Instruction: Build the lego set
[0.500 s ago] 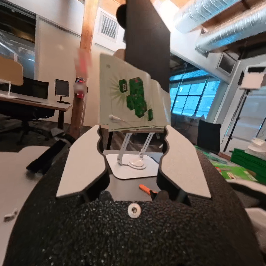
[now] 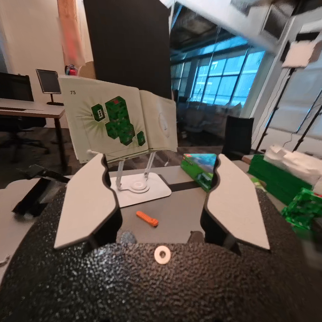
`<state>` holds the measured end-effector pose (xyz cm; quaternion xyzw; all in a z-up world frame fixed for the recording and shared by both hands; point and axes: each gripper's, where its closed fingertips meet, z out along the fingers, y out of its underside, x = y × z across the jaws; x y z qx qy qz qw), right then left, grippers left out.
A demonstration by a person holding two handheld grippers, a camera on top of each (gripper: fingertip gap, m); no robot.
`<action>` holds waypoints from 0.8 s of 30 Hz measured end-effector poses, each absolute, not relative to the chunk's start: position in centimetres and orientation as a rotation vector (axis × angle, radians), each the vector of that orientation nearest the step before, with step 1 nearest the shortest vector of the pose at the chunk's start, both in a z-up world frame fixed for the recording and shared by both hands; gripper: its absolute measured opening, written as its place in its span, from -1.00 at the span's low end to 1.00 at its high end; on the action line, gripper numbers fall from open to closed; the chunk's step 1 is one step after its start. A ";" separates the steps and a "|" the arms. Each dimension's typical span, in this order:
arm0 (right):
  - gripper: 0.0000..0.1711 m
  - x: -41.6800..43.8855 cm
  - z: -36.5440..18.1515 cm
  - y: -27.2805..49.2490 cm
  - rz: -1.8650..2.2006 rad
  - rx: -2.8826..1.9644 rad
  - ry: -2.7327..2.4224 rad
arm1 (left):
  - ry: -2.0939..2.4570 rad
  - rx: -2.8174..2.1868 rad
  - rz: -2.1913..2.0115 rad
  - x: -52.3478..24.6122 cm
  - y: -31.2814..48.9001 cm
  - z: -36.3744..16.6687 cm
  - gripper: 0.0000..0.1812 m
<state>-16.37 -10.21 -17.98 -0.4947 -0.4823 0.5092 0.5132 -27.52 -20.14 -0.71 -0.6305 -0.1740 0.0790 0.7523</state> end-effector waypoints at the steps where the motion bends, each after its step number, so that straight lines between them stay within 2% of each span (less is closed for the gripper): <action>1: -0.46 -16.3 -17.9 -10.2 1.236 -1.188 -1.156 | -0.374 -1.414 0.197 -27.3 -19.8 -0.9 0.26; 5: -0.47 -16.2 -17.7 -9.8 1.282 -1.202 -1.121 | -0.320 -1.656 0.521 -27.5 -18.9 -3.0 0.26; 19: -0.47 -16.3 -17.8 -9.9 1.259 -1.201 -1.128 | -0.233 -1.754 0.600 -25.8 -16.9 -4.7 0.21; 24: -0.43 -16.1 -17.7 -9.9 1.241 -1.188 -1.118 | -0.212 -1.804 0.496 -25.4 -15.4 -6.5 0.19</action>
